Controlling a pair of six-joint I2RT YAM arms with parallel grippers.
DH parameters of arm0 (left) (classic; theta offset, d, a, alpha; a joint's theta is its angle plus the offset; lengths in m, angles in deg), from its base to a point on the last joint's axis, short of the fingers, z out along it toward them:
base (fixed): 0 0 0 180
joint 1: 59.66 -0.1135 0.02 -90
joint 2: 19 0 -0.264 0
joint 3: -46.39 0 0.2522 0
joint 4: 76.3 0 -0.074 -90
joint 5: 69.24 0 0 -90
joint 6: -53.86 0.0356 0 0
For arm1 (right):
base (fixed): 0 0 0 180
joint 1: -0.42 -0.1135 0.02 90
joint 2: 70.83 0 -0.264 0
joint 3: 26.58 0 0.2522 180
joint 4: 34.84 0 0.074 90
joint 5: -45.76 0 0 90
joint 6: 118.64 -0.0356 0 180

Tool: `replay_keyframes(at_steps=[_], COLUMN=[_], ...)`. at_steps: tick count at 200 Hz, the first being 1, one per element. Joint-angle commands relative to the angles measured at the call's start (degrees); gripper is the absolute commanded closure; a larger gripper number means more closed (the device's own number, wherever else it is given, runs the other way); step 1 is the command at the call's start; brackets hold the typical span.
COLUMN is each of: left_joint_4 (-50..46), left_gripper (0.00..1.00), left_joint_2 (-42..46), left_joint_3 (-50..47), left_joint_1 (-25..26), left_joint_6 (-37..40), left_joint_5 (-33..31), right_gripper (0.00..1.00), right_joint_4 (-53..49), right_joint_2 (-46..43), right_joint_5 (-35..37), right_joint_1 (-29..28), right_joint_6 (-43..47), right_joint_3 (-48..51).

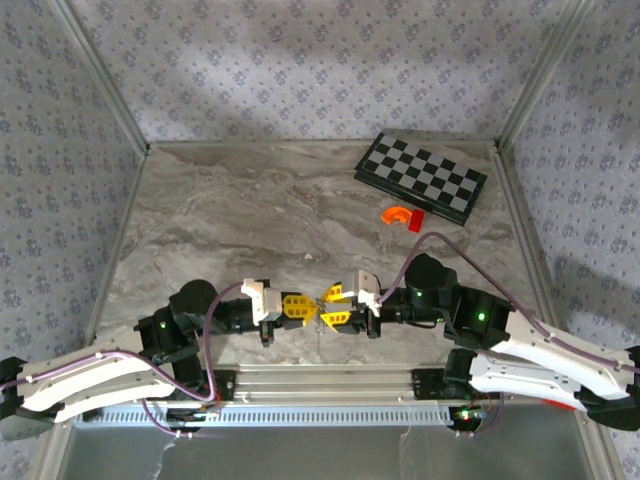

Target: Put the keys on the keyring

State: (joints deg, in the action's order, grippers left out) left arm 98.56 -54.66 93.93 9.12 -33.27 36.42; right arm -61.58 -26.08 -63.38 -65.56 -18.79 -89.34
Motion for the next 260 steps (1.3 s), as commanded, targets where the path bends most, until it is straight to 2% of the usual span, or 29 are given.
replay_keyframes(at_steps=[1,29,82,107,130,152,162,188,207,235,260], left_joint_4=[3.49,3.29,2.81,2.2,1.7,0.53,-1.22,-9.51,-17.79,-25.14,-26.86], left_gripper=[1.0,1.0,1.0,1.0,1.0,1.0,1.0,0.84,0.78,0.78,0.78], left_joint_2=[0.59,0.68,0.5,0.35,-0.06,0.19,0.54,0.71,-0.88,-3.95,-5.92], left_joint_3=[0.04,0.02,0.19,0.66,0.76,0.36,0.55,3.31,7.11,11.21,12.88], left_joint_1=[0.3,0.3,0.3,0.3,0.27,0.3,0.26,0.29,0.27,0.3,0.29], left_joint_6=[-0.85,-0.87,-0.75,-0.51,-0.58,-0.53,-0.16,1.85,4.21,6.56,7.56], left_joint_5=[0.96,0.95,1.21,1.21,0.84,-1.8,-3.6,-8.59,-11.07,-12.28,-11.59], right_gripper=[0.71,0.83,0.82,0.89,1.0,1.0,1.0,1.0,1.0,1.0,1.0], right_joint_4=[1.99,2.37,3.98,4.44,4.67,3.16,1.94,-4.31,-10.46,-17.69,-19.73], right_joint_2=[0.1,0.24,0.12,0.09,0.2,0.25,0.26,1.52,3.43,6.64,7.95], right_joint_5=[-1.67,-1.69,-1.78,-1.89,-0.82,0.64,1.08,4.06,7.6,12.01,11.26], right_joint_1=[0.06,0.1,-0.03,-0.03,-0.07,-0.09,-0.12,-0.42,-1.03,-2.43,-2.92], right_joint_6=[-0.64,-0.27,-0.27,0.25,0.69,1.33,1.77,2.81,4.0,4.92,5.01], right_joint_3=[0.28,0.56,1.37,1.53,1.61,1.08,0.47,-2.28,-5.21,-8.56,-9.7])
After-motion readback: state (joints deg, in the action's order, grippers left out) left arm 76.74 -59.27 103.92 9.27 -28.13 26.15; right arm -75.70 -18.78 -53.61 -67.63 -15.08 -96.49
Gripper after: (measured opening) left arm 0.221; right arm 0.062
